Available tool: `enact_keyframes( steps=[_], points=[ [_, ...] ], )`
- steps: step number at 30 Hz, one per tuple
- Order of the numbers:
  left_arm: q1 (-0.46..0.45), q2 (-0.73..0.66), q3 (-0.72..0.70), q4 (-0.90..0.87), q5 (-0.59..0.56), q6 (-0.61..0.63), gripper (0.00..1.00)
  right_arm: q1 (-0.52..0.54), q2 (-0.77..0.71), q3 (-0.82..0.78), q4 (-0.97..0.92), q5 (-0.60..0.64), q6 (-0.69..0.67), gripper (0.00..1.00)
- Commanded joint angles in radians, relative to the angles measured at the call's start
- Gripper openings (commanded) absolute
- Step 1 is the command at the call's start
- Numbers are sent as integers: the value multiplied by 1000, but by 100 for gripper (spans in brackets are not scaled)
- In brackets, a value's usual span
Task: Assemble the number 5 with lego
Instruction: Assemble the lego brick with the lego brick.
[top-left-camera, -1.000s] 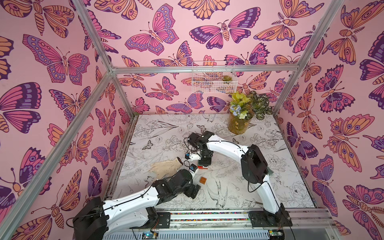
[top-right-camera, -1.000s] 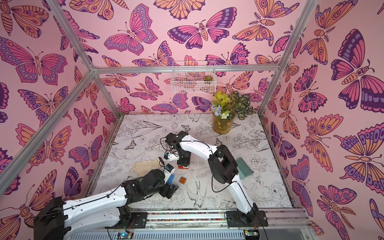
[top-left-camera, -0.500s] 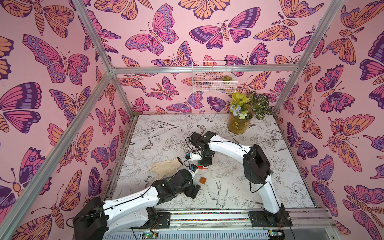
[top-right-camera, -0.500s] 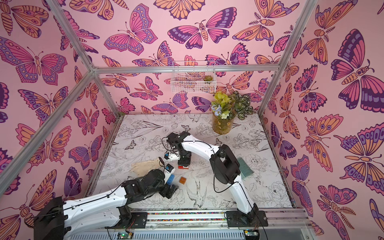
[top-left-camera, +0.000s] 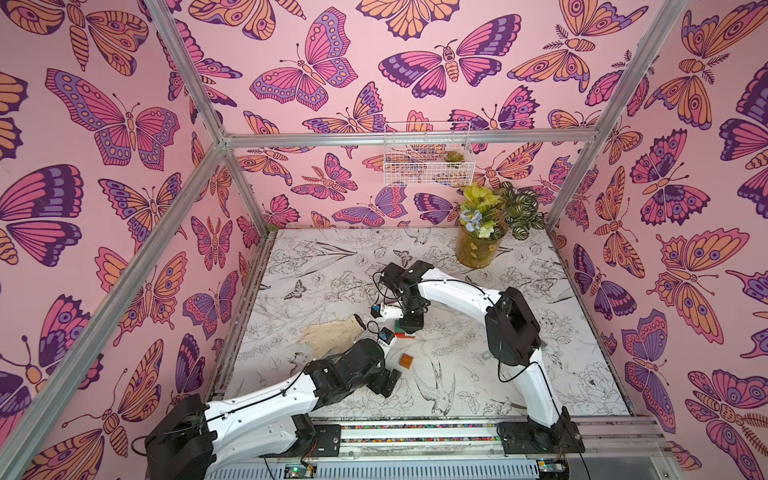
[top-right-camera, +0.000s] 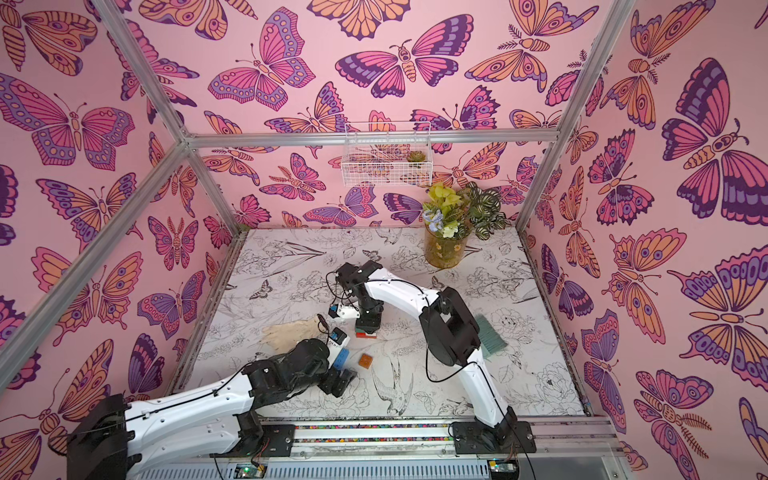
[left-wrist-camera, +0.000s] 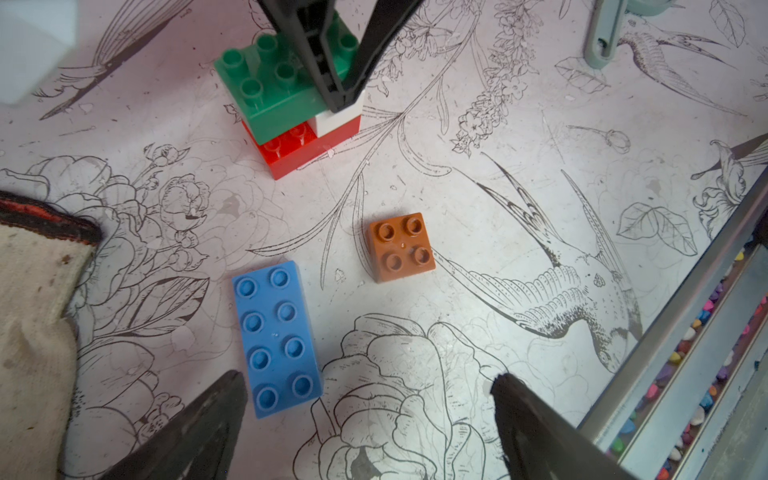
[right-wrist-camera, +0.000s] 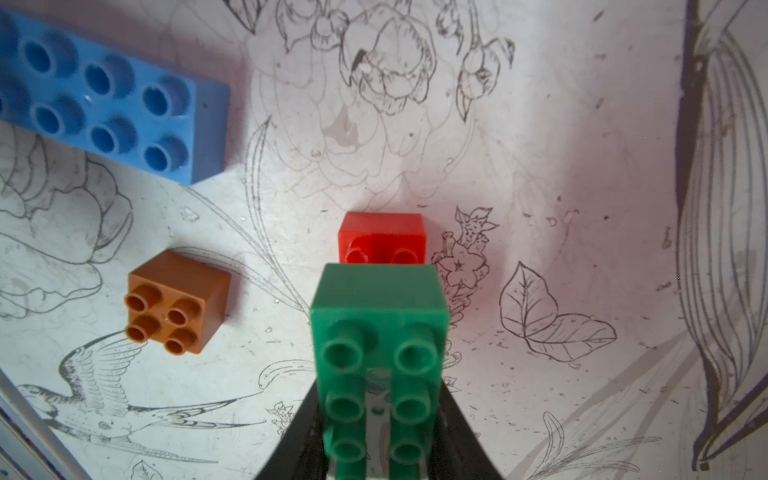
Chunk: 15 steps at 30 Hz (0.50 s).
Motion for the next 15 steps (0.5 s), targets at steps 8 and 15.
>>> enact_keyframes(
  steps=[8,15],
  points=[
    [-10,18,-7,-7,-8,-5,95,44,193,-104,65,5,52,0],
    [-10,2,-12,-7,-14,-5,95,37,170,-98,57,-2,76,1]
  ],
)
